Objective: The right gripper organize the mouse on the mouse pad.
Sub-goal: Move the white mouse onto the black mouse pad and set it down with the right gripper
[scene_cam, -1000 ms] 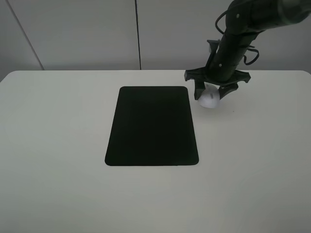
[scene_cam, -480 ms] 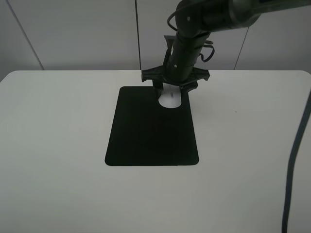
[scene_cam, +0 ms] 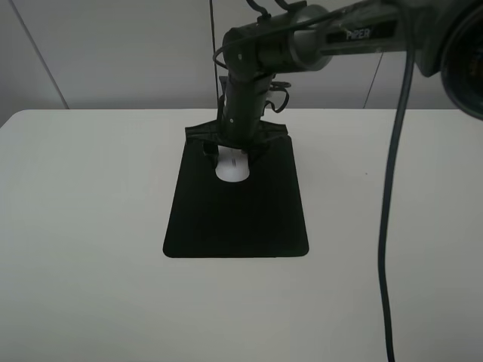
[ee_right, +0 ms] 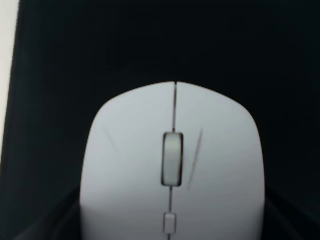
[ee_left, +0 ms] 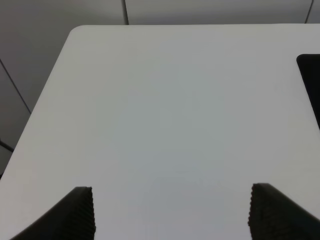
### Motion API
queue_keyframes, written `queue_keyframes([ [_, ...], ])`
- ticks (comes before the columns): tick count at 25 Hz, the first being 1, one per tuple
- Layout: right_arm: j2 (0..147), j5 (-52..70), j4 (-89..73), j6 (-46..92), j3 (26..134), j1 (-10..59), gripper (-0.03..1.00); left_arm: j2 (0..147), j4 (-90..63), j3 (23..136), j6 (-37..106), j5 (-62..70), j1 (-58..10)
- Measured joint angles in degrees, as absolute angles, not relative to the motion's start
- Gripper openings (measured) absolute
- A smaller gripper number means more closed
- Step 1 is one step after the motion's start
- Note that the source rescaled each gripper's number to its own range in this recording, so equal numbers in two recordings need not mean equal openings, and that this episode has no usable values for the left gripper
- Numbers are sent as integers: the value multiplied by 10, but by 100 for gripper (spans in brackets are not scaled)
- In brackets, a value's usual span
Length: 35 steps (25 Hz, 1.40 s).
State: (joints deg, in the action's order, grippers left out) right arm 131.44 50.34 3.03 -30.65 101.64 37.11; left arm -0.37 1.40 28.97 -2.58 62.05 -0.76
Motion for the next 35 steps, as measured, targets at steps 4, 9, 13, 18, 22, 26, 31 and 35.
queue_keyframes([
  [4,1334,511,31,-316,1035,371,0,-4,14,290,-26,621,-8],
  [9,1348,511,41,-331,1039,370,0,-4,14,290,-26,621,-8],
  [13,1355,511,52,-338,1039,370,0,-4,14,290,-26,621,-8],
  [18,1365,513,58,-346,1040,370,0,-4,14,290,-26,621,-8],
  [22,1371,512,58,-348,1040,370,0,-4,14,290,-26,621,-8],
  [26,1376,512,64,-348,1040,370,0,-4,14,290,-26,621,-8],
  [31,1376,512,75,-348,1040,370,0,-4,14,290,-26,621,-8],
  [35,1377,510,76,-348,1040,370,0,-4,14,290,-26,621,-8],
])
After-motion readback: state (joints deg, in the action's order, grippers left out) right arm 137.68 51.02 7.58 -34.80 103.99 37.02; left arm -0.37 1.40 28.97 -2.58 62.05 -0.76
